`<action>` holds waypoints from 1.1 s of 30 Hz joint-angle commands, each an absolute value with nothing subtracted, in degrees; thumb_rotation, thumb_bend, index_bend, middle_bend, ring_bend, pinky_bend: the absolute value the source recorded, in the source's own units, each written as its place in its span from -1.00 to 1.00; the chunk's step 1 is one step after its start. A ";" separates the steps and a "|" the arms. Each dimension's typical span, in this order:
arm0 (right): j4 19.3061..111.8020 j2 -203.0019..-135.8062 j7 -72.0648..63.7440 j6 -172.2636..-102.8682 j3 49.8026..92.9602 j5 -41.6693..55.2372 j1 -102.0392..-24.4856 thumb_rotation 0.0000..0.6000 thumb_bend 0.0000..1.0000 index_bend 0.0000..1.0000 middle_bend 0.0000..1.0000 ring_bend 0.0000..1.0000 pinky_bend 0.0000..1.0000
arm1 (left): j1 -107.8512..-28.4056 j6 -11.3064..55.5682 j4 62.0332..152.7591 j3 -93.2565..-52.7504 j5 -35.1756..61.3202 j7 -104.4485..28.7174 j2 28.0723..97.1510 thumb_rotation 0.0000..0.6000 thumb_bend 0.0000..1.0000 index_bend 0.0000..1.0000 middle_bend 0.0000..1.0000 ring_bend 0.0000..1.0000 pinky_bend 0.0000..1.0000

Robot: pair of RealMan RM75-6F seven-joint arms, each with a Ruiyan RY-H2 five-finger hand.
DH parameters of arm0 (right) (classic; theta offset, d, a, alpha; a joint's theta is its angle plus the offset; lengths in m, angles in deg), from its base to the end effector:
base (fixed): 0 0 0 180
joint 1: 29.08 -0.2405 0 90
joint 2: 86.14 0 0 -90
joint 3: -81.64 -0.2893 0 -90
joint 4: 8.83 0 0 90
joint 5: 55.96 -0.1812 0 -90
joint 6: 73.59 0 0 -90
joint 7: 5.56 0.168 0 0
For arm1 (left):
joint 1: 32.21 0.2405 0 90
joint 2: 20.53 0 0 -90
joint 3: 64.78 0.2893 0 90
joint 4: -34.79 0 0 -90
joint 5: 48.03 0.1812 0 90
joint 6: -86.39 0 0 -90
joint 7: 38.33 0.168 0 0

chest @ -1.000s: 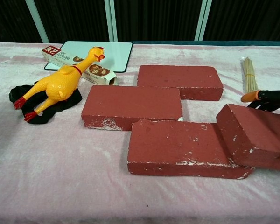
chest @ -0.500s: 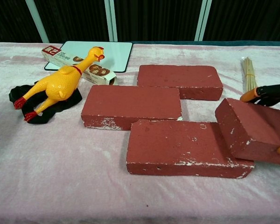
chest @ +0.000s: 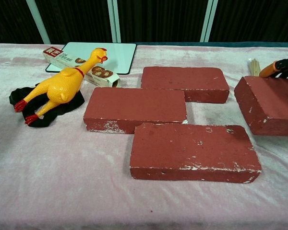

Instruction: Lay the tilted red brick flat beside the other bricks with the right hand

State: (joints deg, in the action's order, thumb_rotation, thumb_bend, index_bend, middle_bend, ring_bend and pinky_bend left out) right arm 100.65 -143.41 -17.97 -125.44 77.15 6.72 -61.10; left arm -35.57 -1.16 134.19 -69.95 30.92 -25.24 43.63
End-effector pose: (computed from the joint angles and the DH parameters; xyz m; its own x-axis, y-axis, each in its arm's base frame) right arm -0.2331 -0.3105 0.1419 0.4067 -0.4277 0.8073 -0.9135 -0.1968 0.3560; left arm -0.3265 0.2008 0.2091 0.4813 -0.0340 0.8759 0.8709 0.1317 -0.4735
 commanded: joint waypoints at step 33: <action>102.17 -157.80 -48.75 -137.23 71.70 -43.28 -84.14 1.00 -0.99 -0.45 -0.41 -0.56 -0.81 | -35.66 -0.78 134.30 -70.05 30.46 -25.93 43.30 1.00 -0.50 -0.82 -0.94 -1.00 -1.00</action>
